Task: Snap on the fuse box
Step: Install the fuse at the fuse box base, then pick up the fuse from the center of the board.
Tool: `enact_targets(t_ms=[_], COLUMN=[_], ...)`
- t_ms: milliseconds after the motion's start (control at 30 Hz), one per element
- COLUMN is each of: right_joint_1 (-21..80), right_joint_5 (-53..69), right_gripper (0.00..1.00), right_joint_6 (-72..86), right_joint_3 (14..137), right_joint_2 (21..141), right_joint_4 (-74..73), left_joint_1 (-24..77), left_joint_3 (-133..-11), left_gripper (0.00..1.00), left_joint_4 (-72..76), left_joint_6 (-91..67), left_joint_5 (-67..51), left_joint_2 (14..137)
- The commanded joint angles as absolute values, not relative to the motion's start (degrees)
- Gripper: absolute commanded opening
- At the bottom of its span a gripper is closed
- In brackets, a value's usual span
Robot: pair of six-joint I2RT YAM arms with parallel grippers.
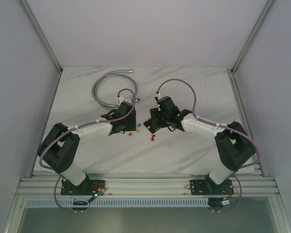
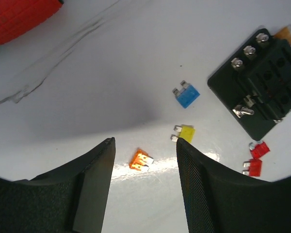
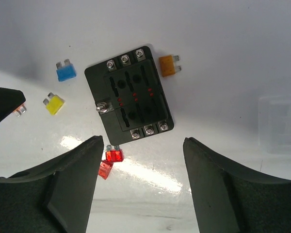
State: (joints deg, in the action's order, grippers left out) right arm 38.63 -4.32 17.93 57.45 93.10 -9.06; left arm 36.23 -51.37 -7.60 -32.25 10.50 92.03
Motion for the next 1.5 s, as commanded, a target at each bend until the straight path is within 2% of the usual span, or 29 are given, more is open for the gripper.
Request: enact_targets(t_ms=[0, 200, 933, 1100, 1467], right_joint_1=[38.9, 38.9, 39.0, 38.9, 38.9], right_joint_5=[-5.3, -5.5, -4.4, -4.5, -4.2], right_gripper=[0.75, 0.81, 0.87, 0.87, 0.88], right_joint_6=[18.4, 18.5, 18.7, 18.6, 18.4], right_joint_3=[56.3, 54.9, 53.5, 53.4, 53.2], right_joint_2=[91.3, 90.0, 88.7, 88.7, 88.7], right_joint_4=[-7.4, -6.6, -6.1, -5.9, -5.7], left_joint_1=[37.4, 38.9, 39.8, 39.9, 39.7], left_joint_3=[-52.8, -53.7, -48.6, -49.2, -47.5], left_gripper=[0.63, 0.63, 0.63, 0.52, 0.41], left_joint_4=[-11.9, -14.0, -17.7, -16.9, -16.9], left_joint_6=[-31.6, -31.3, -34.3, -35.5, -38.5], left_joint_5=[17.6, 20.8, 20.2, 17.7, 15.0], left_joint_2=[93.3, 95.4, 91.1, 91.8, 92.8])
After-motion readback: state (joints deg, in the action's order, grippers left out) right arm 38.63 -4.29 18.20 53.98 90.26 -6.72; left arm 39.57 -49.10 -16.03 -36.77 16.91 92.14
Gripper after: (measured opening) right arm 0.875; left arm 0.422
